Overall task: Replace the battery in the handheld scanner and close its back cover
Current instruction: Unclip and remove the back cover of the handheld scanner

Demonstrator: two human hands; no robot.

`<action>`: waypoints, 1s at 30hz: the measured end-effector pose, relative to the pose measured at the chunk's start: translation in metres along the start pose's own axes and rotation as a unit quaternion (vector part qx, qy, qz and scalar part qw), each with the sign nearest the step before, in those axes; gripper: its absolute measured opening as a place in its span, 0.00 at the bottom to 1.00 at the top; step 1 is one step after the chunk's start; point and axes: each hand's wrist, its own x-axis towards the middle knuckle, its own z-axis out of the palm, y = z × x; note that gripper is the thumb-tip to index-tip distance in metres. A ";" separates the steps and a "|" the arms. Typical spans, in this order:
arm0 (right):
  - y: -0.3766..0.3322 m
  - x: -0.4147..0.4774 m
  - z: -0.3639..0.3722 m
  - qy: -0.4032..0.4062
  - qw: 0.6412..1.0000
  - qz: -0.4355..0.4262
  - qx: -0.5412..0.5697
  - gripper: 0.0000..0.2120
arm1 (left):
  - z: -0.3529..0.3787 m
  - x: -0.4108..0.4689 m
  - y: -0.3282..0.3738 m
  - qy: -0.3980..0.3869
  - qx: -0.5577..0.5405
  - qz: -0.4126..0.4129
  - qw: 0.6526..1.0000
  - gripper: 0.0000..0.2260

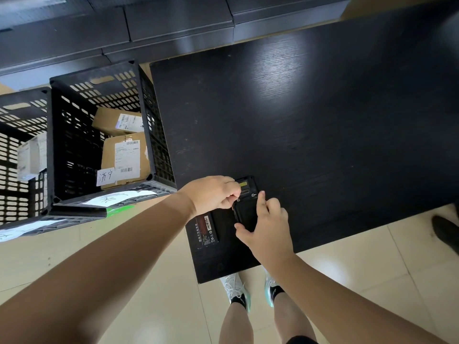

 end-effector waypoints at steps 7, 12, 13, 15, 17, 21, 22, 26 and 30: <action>0.000 -0.001 0.001 0.004 1.000 -0.002 0.008 0.46 | -0.001 0.000 0.001 -0.020 -0.015 -0.022 0.999 0.07; 0.002 0.000 0.003 0.007 1.000 -0.009 0.008 0.46 | 0.001 -0.004 0.007 0.005 -0.034 -0.045 0.998 0.11; 0.003 0.001 0.003 0.008 1.000 -0.011 0.008 0.46 | 0.002 -0.005 0.009 0.010 -0.034 -0.052 0.998 0.11; 0.006 0.001 0.001 0.005 1.000 -0.023 0.008 0.46 | 0.005 -0.011 0.014 0.035 -0.038 -0.075 0.996 0.07; 0.012 0.002 -0.004 -0.014 0.999 -0.032 0.035 0.46 | 0.014 -0.019 0.024 0.089 -0.078 -0.125 0.985 0.05; 0.035 0.013 -0.025 -0.024 0.981 -0.009 0.191 0.33 | 0.037 -0.032 0.063 0.234 -0.221 -0.323 0.890 0.14; 0.041 0.019 -0.031 -0.004 0.979 -0.022 0.204 0.24 | 0.042 -0.032 0.072 0.253 -0.248 -0.370 0.859 0.20; 0.057 0.055 -0.058 -0.041 0.981 -0.123 0.145 0.08 | 0.055 -0.017 0.092 0.257 -0.315 -0.455 0.792 0.39; 0.054 0.084 -0.067 -0.124 0.954 -0.259 0.081 0.05 | 0.066 -0.004 0.097 0.250 -0.331 -0.472 0.778 0.48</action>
